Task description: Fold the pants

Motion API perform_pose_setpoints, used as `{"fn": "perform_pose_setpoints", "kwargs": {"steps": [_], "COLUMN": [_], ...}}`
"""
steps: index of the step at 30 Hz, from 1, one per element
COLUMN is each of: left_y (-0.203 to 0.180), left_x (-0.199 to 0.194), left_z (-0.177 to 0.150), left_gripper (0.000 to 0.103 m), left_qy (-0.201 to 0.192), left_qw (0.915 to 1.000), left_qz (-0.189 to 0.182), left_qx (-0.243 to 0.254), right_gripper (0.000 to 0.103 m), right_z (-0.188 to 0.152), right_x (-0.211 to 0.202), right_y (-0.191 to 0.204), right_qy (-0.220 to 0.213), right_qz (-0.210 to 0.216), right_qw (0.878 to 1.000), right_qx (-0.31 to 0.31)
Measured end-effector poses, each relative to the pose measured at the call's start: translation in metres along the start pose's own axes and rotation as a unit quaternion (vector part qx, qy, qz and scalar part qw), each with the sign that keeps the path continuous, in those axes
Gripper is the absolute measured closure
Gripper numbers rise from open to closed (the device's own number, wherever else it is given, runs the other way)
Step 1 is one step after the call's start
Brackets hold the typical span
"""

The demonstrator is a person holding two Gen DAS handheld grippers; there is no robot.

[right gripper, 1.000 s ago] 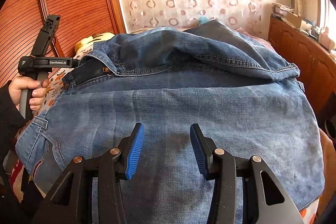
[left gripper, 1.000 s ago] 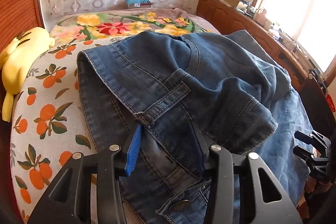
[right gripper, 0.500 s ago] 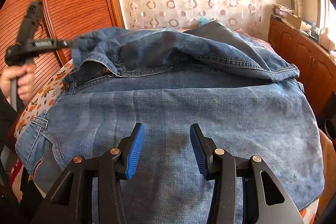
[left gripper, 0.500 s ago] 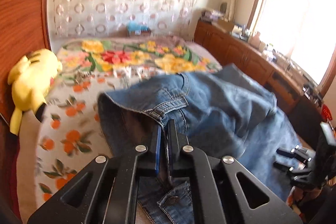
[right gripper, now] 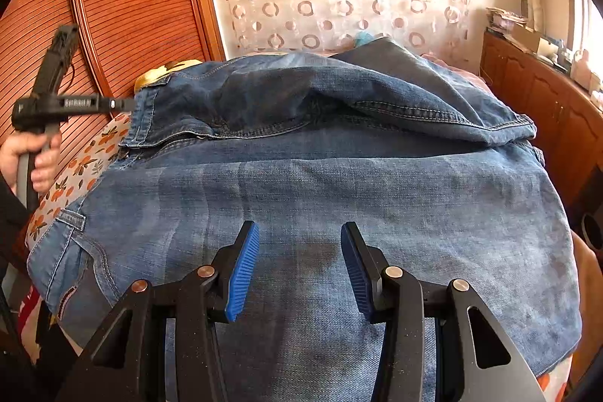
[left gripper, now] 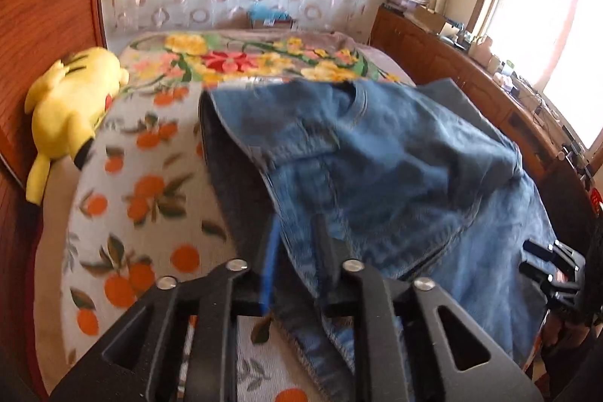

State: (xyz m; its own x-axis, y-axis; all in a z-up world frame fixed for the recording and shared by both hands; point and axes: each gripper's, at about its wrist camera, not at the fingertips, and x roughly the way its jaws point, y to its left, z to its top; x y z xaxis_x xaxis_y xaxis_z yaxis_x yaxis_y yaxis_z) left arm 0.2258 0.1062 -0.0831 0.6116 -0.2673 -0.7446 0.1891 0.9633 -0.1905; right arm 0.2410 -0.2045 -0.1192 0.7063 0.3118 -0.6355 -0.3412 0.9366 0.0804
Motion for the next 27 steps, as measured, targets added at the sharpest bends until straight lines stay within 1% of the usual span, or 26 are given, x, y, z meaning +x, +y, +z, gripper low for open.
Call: {"fn": "perform_pose_setpoints", "kwargs": {"steps": [1, 3, 6, 10, 14, 15, 16, 17, 19, 22, 27], "left_y": [-0.001, -0.005, -0.016, -0.025, -0.027, -0.029, -0.031, -0.033, -0.035, -0.031, -0.030], "left_x": [0.000, 0.000, -0.004, 0.005, 0.006, 0.005, 0.004, 0.003, -0.001, -0.016, -0.027], "left_z": [-0.003, -0.011, -0.023, -0.034, -0.036, -0.038, -0.039, -0.040, -0.041, -0.039, -0.040], "left_gripper": [0.071, 0.066, 0.064, 0.062, 0.060, 0.063, 0.073, 0.077, 0.091, 0.094, 0.093], "left_qy": [0.002, 0.004, 0.003, 0.023, 0.012, 0.010, 0.009, 0.008, 0.007, -0.010, -0.016], "left_qw": [1.0000, 0.9999, 0.9998, 0.9994, 0.9997, 0.9997, 0.9996, 0.9994, 0.9993, 0.9997, 0.9996], "left_qz": [-0.002, -0.002, -0.011, -0.008, -0.001, -0.001, -0.007, -0.013, -0.012, -0.004, 0.004], "left_qx": [0.001, 0.010, 0.018, 0.024, 0.019, 0.022, 0.027, 0.030, 0.034, 0.021, 0.023], "right_gripper": [0.056, 0.056, 0.056, 0.056, 0.056, 0.056, 0.056, 0.056, 0.056, 0.056, 0.056], "right_z": [0.000, 0.000, 0.000, 0.000, 0.000, 0.000, 0.000, 0.000, 0.000, 0.000, 0.000], "right_x": [0.000, 0.000, 0.000, 0.000, 0.000, 0.000, 0.000, 0.000, 0.000, 0.000, 0.000], "right_y": [0.000, 0.000, 0.000, 0.000, -0.001, -0.001, -0.001, 0.000, -0.001, -0.001, -0.002], "right_qy": [0.000, 0.000, 0.001, 0.001, 0.001, 0.001, 0.001, 0.001, 0.000, 0.000, 0.001], "right_qz": [0.000, 0.000, -0.001, -0.001, -0.001, 0.000, -0.001, -0.001, -0.001, -0.001, 0.001], "right_qw": [1.000, 1.000, 1.000, 1.000, 1.000, 1.000, 1.000, 1.000, 1.000, 1.000, 1.000], "right_qx": [0.000, 0.000, 0.000, 0.000, 0.000, 0.000, 0.000, 0.000, 0.000, 0.000, 0.001]}}
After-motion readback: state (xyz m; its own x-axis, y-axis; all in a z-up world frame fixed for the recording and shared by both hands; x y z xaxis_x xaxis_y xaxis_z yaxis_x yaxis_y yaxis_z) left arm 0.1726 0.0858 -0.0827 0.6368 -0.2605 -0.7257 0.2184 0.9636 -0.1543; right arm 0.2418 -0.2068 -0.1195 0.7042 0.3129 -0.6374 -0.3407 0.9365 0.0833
